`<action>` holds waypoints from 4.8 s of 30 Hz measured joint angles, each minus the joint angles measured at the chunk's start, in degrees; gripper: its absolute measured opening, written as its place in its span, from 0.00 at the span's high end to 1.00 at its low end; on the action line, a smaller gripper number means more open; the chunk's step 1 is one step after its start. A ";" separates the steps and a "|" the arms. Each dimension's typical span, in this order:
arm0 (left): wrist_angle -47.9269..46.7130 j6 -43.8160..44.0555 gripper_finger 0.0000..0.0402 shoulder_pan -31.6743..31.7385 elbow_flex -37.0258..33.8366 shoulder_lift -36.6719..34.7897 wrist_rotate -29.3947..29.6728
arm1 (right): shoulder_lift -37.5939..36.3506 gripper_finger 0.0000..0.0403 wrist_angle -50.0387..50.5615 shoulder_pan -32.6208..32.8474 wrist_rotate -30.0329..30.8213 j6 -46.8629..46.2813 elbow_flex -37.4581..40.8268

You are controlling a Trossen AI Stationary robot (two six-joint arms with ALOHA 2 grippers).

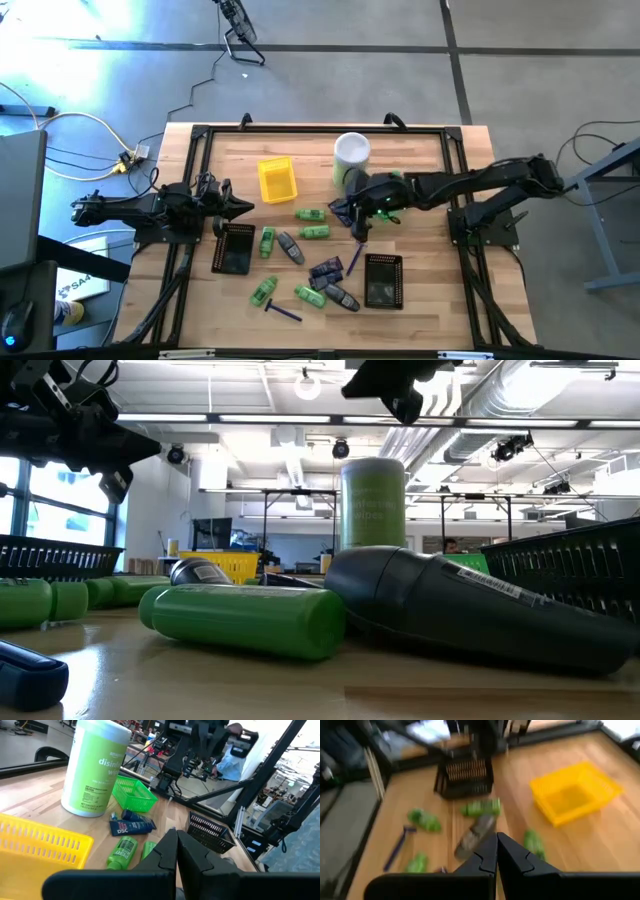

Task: Pick & Place Travel size toiletries
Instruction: Put the middle blue razor into the right black bin

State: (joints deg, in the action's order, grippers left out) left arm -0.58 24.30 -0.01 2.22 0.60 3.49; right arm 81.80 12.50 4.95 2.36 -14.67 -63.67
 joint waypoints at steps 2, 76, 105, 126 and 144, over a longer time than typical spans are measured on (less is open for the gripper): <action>0.00 0.02 0.99 0.00 0.00 0.00 0.00 | 1.34 0.99 3.05 0.58 -0.04 0.02 -1.46; -0.83 -0.47 0.99 -0.02 0.00 0.04 -0.02 | 18.98 0.99 25.15 22.33 0.35 -66.28 -2.59; -0.85 -0.46 0.99 -0.02 -0.02 0.07 0.00 | 13.40 0.99 18.76 18.89 -1.25 -50.78 -2.63; -0.84 -0.44 0.99 -0.01 -0.02 0.07 0.00 | 12.35 0.99 16.96 12.34 -5.03 -20.93 -2.61; -0.83 -0.43 0.99 -0.02 -0.02 0.07 0.00 | 12.39 0.81 17.10 10.62 -3.36 -8.69 -2.61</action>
State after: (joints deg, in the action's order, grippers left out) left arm -1.41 23.87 -0.03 2.20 0.67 3.49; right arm 94.19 29.60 15.57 -0.99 -23.36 -66.28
